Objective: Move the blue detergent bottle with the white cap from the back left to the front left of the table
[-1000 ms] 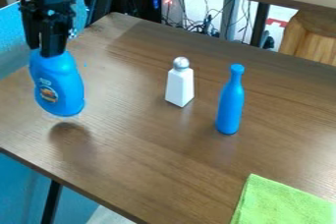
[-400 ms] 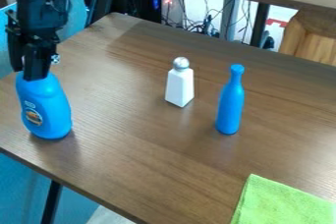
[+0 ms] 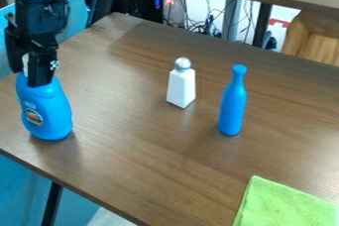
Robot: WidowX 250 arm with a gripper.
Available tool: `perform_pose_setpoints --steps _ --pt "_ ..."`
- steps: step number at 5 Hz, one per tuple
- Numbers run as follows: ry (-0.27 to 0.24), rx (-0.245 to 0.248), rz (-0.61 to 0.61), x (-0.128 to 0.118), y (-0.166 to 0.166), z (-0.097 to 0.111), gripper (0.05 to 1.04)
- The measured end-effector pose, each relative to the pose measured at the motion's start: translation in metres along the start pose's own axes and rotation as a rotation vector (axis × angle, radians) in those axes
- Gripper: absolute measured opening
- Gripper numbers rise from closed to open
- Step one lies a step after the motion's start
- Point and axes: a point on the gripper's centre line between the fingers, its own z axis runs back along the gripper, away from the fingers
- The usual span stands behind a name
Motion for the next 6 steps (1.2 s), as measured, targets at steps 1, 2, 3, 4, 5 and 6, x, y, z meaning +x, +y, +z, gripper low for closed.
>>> perform_pose_setpoints --steps 1,2,3,4,5,6 --pt "-0.026 -0.018 0.001 -0.002 -0.004 0.006 1.016" --pt "-0.046 -0.023 0.011 -0.009 -0.008 0.023 1.009" --pt "-0.112 0.006 -0.007 -0.006 -0.015 0.05 1.006" --pt "-0.155 0.008 -0.083 0.012 -0.038 0.066 1.005" --pt "-0.147 -0.019 -0.156 0.044 -0.069 0.068 1.005" --pt "-0.193 0.008 -0.188 0.066 -0.111 0.077 1.005"
